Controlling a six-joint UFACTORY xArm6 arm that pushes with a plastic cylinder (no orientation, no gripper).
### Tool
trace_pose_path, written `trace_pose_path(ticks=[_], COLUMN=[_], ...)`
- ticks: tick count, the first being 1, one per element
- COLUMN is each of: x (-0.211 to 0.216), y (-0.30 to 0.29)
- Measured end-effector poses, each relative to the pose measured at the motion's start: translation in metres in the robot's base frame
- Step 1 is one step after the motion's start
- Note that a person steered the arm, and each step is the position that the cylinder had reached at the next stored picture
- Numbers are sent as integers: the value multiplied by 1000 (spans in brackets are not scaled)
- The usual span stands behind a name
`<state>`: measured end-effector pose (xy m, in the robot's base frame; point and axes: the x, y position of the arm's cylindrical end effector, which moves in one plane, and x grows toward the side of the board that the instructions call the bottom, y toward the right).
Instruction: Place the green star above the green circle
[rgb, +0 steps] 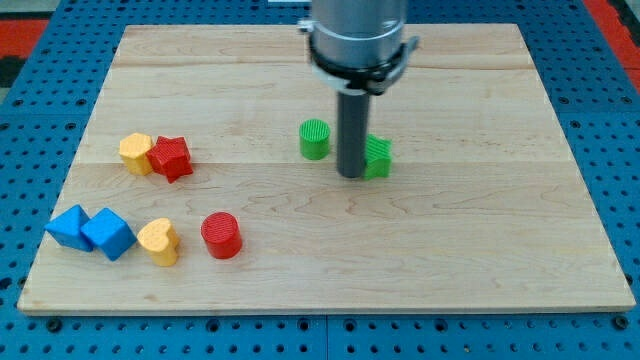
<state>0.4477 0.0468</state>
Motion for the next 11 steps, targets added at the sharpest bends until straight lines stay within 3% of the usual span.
trace_pose_path(ticks=[2, 3, 4, 6, 7, 8, 9, 10, 11], x=[-20, 10, -8, -22, -53, -69, -81, -115, -121], y=[53, 70, 121, 30, 57, 3, -91, -107, -77])
